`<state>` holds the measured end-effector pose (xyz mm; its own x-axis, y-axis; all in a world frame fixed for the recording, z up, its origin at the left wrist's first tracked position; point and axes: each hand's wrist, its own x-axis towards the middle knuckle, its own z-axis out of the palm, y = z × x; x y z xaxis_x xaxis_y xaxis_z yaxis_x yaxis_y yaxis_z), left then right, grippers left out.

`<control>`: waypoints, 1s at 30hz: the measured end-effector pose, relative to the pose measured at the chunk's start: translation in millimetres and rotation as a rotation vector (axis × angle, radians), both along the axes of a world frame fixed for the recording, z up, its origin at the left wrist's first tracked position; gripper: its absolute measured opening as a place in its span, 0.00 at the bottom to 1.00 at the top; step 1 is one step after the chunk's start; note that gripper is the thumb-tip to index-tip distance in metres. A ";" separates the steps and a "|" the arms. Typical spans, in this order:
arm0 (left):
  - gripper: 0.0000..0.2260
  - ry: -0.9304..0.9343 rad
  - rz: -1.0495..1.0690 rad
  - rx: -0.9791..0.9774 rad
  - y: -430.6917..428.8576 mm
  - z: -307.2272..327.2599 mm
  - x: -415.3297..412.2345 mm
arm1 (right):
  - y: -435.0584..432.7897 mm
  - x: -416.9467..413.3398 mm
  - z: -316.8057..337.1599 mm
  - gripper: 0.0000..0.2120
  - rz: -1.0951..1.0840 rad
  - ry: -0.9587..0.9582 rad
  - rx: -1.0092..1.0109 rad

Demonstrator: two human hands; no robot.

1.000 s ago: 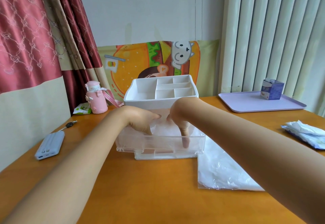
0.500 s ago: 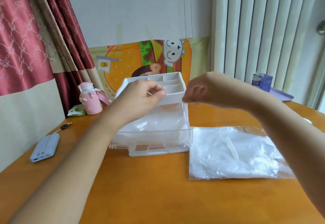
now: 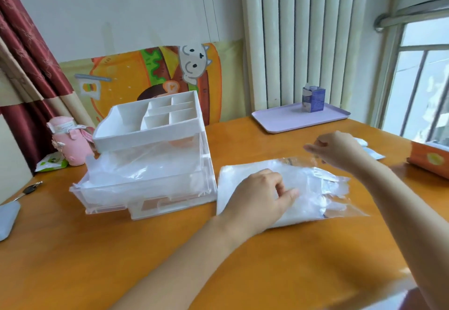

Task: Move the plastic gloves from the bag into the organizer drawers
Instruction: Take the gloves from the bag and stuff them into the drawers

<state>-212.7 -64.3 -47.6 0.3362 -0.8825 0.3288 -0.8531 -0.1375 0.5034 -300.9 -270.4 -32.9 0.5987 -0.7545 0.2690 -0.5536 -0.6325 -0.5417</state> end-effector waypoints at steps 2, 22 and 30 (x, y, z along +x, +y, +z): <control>0.11 0.004 0.034 0.058 -9.6 -11.7 11.5 | -14.9 -1.9 -11.6 0.12 -0.036 0.049 0.090; 0.23 -0.025 0.161 0.225 -48.4 -88.5 67.2 | -49.7 -14.7 -48.8 0.07 0.082 -0.301 0.325; 0.23 0.035 0.177 0.206 -46.5 -80.5 63.3 | -32.5 -18.9 -34.7 0.12 0.398 -0.792 0.678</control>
